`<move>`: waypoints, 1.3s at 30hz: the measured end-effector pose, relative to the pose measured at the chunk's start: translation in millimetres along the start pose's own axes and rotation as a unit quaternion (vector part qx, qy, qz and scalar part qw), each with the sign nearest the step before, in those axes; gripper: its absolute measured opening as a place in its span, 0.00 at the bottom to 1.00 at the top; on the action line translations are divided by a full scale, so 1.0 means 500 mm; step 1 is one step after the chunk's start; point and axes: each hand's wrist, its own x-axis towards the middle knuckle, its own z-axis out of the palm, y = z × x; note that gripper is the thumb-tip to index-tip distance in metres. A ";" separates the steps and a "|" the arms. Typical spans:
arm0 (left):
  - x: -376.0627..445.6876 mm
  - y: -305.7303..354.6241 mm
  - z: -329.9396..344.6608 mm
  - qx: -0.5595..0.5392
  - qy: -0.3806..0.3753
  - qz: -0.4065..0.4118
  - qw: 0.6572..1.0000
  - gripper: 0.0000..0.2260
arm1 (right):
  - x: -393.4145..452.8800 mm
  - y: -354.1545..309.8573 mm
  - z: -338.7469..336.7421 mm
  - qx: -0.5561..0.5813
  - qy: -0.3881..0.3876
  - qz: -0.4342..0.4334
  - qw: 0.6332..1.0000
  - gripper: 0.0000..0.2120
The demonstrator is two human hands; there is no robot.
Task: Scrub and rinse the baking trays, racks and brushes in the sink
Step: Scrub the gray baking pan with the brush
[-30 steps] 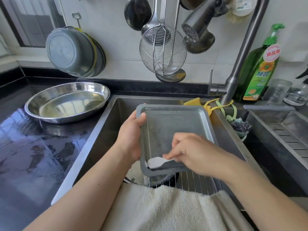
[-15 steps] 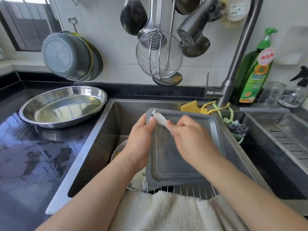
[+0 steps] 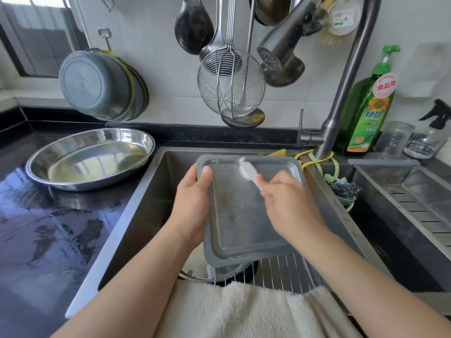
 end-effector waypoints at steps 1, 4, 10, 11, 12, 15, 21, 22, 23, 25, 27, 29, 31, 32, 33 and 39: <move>-0.002 -0.002 0.003 0.003 -0.007 -0.005 1.000 0.13 | -0.008 -0.015 0.012 0.051 -0.010 -0.004 0.999 0.13; -0.006 -0.005 0.006 0.004 -0.016 -0.009 1.000 0.13 | -0.018 -0.027 0.022 0.069 -0.005 -0.037 0.997 0.18; -0.001 0.000 -0.001 0.000 0.005 0.003 1.000 0.14 | -0.015 -0.011 -0.016 -0.017 -0.006 -0.021 1.000 0.10; -0.001 0.001 -0.002 -0.004 0.007 0.000 1.000 0.14 | -0.028 -0.022 -0.007 0.009 -0.017 -0.032 0.999 0.10; -0.002 0.002 -0.004 -0.006 0.009 -0.002 1.000 0.14 | -0.040 -0.033 0.005 0.033 -0.030 -0.048 0.998 0.11; 0.000 0.001 -0.005 -0.010 0.009 -0.002 1.000 0.14 | -0.053 -0.048 0.006 -0.013 -0.026 -0.094 0.995 0.06; 0.002 -0.003 0.001 -0.002 0.003 0.007 1.000 0.14 | -0.018 -0.008 -0.016 -0.067 0.004 -0.030 0.997 0.12; 0.001 -0.001 -0.001 -0.009 0.007 0.005 1.000 0.14 | -0.032 -0.018 -0.009 -0.033 -0.015 -0.044 0.998 0.08; 0.002 0.001 -0.004 -0.017 0.014 0.004 1.000 0.14 | -0.046 -0.031 0.000 0.009 -0.031 -0.057 0.998 0.10; 0.004 0.003 -0.011 -0.025 0.028 0.006 0.999 0.14 | -0.065 -0.048 0.016 0.041 -0.055 -0.093 0.993 0.15; 0.003 0.003 -0.011 -0.024 0.032 0.007 0.999 0.14 | -0.061 -0.048 0.011 0.002 -0.052 -0.103 0.993 0.13; 0.003 0.002 -0.008 -0.017 0.028 0.007 0.999 0.14 | -0.037 -0.027 -0.006 -0.052 -0.012 -0.056 0.997 0.07; 0.003 0.000 -0.005 -0.008 0.024 0.010 1.000 0.15 | -0.014 -0.005 -0.028 -0.134 0.021 -0.020 0.991 0.17; 0.001 0.000 -0.004 -0.002 0.021 0.012 1.000 0.15 | -0.009 0.002 -0.033 -0.143 0.016 -0.011 0.990 0.20; 0.001 0.001 -0.005 0.003 0.021 0.015 1.000 0.15 | -0.012 0.001 -0.034 -0.130 0.006 -0.012 0.991 0.20; 0.008 0.011 -0.027 -0.002 0.056 0.029 0.998 0.13 | -0.083 -0.042 -0.006 -0.024 -0.070 -0.105 0.992 0.09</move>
